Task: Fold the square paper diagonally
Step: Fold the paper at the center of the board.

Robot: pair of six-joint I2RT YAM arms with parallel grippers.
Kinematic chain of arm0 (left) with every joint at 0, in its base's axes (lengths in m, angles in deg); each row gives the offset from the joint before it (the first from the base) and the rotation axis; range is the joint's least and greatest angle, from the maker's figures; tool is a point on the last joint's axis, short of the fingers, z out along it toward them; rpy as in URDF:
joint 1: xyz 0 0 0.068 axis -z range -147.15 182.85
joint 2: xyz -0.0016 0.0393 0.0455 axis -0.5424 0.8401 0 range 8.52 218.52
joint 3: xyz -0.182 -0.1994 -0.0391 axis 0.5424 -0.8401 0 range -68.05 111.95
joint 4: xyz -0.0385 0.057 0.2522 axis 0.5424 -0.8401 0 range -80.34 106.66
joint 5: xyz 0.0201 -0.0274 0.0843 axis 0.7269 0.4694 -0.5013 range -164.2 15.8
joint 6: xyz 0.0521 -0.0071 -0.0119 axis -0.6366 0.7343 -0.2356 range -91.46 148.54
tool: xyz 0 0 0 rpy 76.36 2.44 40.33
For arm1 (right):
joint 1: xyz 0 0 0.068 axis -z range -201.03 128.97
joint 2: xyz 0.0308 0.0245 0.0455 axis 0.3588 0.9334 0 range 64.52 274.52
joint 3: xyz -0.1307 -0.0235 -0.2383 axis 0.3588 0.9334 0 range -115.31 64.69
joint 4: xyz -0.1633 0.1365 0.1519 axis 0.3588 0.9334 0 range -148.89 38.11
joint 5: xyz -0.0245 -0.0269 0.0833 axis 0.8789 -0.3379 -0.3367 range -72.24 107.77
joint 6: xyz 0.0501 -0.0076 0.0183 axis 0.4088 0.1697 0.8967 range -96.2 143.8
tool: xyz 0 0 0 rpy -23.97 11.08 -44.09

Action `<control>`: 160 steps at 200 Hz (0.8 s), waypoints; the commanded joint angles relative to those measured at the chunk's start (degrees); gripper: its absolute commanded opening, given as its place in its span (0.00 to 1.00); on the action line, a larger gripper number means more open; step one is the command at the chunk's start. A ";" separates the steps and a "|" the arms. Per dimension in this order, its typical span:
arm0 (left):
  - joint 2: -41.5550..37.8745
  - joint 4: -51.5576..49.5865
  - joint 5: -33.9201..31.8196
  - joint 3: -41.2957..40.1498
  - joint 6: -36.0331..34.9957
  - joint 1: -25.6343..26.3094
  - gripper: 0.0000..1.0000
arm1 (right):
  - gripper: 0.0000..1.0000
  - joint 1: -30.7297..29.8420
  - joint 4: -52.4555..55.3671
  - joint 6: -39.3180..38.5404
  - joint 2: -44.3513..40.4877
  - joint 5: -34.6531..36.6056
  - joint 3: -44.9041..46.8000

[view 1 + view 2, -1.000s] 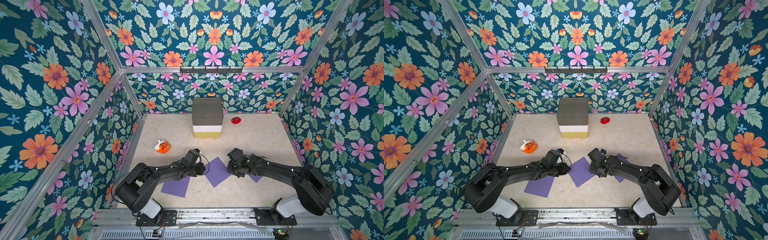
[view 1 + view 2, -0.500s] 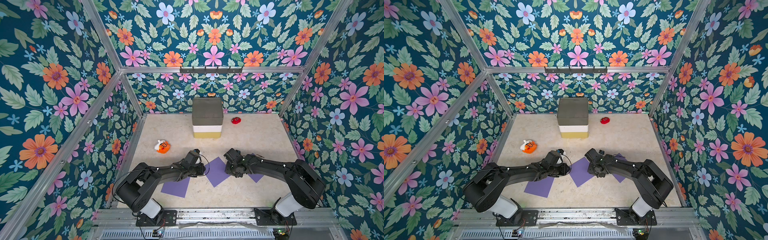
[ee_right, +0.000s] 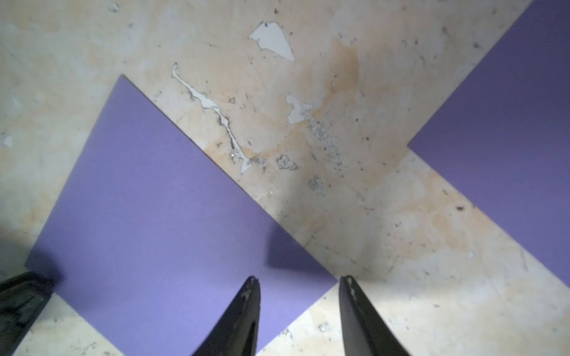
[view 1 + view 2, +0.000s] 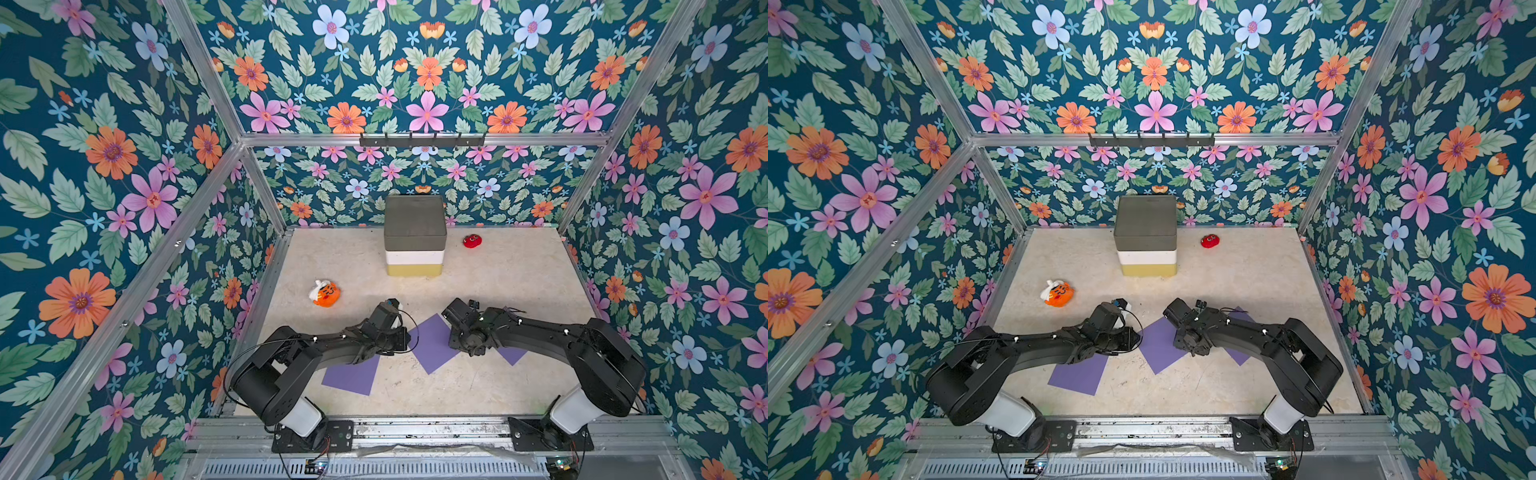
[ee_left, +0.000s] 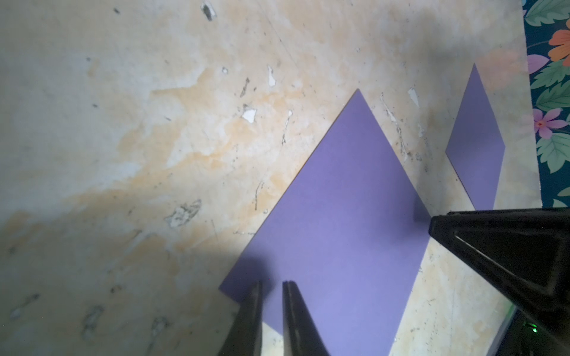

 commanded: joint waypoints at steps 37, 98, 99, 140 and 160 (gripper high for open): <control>0.47 -4.44 -2.09 -0.41 0.27 0.01 0.20 | 0.43 -0.06 -2.36 1.48 0.32 -1.69 2.01; 0.41 -4.79 -2.26 -0.57 0.07 -0.02 0.20 | 0.41 -0.06 -2.91 1.62 1.57 -1.64 3.39; 0.39 -4.79 -2.26 -0.57 0.09 -0.01 0.20 | 0.40 -0.02 -2.91 1.62 1.56 -1.62 3.40; 0.61 -4.70 -2.18 -0.57 0.11 0.09 0.20 | 0.32 0.11 -5.32 1.54 2.12 -2.60 3.44; 0.62 -4.61 -2.00 -0.66 -0.05 0.09 0.20 | 0.28 1.06 -9.50 2.18 2.29 -5.66 4.49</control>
